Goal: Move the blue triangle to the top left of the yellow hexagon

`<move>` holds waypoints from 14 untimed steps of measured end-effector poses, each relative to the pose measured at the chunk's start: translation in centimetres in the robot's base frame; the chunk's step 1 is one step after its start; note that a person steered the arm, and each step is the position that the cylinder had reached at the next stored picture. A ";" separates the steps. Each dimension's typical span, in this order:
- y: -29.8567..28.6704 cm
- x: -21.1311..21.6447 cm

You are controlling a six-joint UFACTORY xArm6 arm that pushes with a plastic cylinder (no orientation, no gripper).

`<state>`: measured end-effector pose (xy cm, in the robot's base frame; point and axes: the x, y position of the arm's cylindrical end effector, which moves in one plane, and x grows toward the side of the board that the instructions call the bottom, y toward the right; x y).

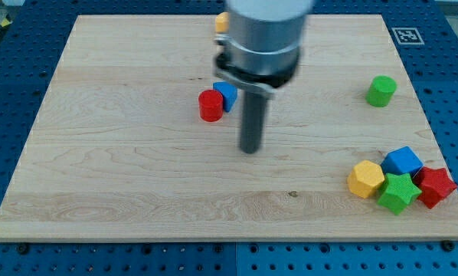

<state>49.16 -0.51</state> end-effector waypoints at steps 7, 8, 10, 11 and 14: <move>1.8 -9.1; 2.4 -7.4; 2.2 -4.3; 2.2 -1.9; -4.5 4.1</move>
<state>53.25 -5.04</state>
